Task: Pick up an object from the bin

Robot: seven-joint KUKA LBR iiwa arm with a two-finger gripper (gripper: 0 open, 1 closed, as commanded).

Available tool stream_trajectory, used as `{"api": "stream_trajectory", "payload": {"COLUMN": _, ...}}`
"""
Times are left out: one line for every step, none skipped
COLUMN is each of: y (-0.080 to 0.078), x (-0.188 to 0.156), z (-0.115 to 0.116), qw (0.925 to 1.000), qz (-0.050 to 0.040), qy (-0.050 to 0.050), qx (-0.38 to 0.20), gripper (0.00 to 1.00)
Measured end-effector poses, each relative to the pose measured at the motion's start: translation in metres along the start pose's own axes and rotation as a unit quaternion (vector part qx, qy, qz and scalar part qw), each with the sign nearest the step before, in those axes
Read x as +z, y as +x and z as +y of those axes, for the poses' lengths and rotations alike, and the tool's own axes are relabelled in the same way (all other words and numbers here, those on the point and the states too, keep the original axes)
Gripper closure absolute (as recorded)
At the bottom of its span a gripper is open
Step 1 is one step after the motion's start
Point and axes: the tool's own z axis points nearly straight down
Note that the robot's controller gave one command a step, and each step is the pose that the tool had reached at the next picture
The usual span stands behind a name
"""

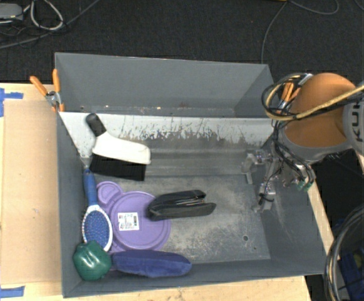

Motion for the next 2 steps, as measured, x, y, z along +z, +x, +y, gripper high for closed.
{"api": "stream_trajectory", "payload": {"y": 0.000, "x": 0.000, "z": 0.000, "qw": 1.0000, "qz": 0.0000, "qy": 0.000, "qx": 0.000, "gripper": 0.00}}
{"api": "stream_trajectory", "payload": {"y": -0.008, "x": -0.010, "z": 0.034, "qw": 0.9994, "qz": -0.0003, "qy": 0.000, "qx": -0.034, "gripper": 0.00}}
